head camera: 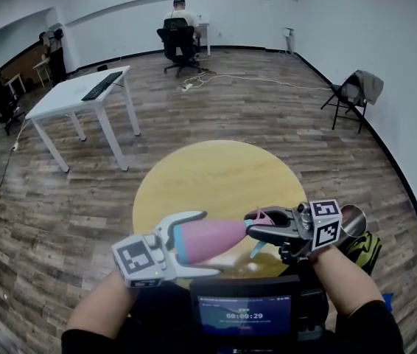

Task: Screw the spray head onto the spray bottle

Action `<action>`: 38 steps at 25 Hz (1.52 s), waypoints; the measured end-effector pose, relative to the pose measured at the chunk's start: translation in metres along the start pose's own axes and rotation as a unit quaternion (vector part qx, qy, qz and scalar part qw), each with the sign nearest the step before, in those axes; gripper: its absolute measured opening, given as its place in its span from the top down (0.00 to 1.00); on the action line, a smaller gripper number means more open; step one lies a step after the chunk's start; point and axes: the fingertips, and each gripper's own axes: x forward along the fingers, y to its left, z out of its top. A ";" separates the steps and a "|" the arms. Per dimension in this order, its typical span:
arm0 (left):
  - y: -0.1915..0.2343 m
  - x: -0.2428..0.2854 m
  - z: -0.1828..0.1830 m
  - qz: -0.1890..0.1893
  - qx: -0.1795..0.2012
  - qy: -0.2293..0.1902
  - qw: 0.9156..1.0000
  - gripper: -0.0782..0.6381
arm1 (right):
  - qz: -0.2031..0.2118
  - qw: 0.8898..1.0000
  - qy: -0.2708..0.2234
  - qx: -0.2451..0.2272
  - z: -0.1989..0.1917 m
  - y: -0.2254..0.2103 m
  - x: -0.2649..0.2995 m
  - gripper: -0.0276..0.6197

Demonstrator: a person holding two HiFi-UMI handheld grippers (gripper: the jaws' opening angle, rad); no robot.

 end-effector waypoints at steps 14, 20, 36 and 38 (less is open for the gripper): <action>0.025 -0.035 0.038 -0.133 -0.374 -0.250 0.883 0.13 | -0.070 0.962 -0.019 -0.262 0.038 0.020 -0.007 0.58; 0.074 -0.100 0.033 0.012 -0.346 -0.358 0.867 0.13 | -0.158 0.969 -0.173 -0.084 0.072 -0.053 -0.081 0.68; 0.078 -0.130 0.022 0.070 -0.320 -0.390 0.861 0.13 | -0.162 0.974 -0.148 -0.062 0.037 -0.062 -0.072 0.93; 0.079 -0.132 0.021 0.068 -0.322 -0.395 0.858 0.13 | -0.158 0.975 -0.145 -0.063 0.038 -0.061 -0.068 0.93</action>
